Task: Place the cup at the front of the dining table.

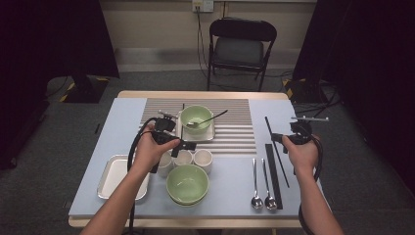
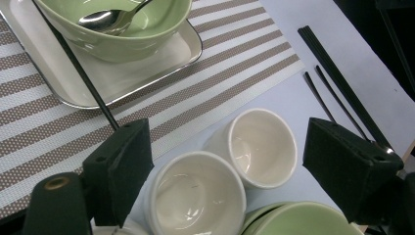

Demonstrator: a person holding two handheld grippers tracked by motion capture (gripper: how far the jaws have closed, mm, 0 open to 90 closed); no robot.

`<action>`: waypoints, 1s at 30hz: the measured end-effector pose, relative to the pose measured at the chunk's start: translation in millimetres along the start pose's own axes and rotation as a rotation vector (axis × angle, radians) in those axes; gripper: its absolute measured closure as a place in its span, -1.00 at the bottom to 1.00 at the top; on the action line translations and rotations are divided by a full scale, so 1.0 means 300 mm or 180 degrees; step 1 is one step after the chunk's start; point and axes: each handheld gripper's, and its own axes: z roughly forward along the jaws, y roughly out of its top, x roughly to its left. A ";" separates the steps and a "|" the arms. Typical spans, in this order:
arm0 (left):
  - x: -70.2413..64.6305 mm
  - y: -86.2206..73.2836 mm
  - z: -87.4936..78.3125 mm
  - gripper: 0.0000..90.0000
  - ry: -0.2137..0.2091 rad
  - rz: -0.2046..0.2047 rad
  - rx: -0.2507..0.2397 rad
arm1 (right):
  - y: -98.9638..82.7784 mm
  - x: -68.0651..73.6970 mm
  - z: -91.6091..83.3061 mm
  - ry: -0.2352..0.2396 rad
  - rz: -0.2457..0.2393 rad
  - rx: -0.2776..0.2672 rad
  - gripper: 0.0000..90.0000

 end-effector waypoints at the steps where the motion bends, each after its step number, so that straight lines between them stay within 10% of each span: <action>1: -0.004 0.000 0.003 -0.60 0.0009 -0.0005 -0.0006 | 0.003 0.005 0.001 -0.0008 -0.0020 -0.0011 0.93; 30: -0.091 0.023 0.070 -0.60 -0.0095 0.0101 0.0064 | 0.053 0.112 0.020 0.0105 -0.0120 -0.0079 0.93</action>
